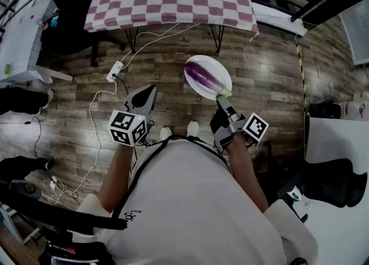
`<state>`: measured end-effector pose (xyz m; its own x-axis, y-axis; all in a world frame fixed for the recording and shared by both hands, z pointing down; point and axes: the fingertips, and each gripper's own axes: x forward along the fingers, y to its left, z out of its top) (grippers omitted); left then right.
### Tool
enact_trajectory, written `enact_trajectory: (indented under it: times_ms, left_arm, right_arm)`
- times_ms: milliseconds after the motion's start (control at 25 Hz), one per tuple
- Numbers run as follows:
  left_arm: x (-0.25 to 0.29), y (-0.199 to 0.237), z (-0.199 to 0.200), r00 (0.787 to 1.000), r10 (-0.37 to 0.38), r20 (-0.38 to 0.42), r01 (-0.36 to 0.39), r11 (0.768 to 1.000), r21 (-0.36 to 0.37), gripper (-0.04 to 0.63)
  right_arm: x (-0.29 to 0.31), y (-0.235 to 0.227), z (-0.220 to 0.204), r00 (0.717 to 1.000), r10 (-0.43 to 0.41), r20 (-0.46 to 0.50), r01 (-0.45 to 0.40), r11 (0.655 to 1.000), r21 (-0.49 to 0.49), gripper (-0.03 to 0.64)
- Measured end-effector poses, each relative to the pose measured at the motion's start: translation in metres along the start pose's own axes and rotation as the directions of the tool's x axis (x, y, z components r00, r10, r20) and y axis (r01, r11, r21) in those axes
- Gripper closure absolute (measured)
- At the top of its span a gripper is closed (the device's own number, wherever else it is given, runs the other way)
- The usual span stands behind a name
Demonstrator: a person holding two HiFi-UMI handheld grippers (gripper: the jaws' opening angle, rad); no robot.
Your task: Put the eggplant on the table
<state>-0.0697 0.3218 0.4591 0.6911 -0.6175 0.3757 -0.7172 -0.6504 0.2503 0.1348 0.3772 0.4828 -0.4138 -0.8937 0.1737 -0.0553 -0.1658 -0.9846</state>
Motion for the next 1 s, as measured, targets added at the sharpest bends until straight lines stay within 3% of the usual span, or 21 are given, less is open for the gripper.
enact_trajectory:
  times_ms: [1000]
  left_arm:
    - [0.002,0.011,0.003,1.0,-0.003,-0.01,0.003,1.0,0.01,0.592]
  right_arm:
    - [0.014,0.003,-0.011,1.0,0.009,-0.024,-0.009,1.0,0.018,0.592]
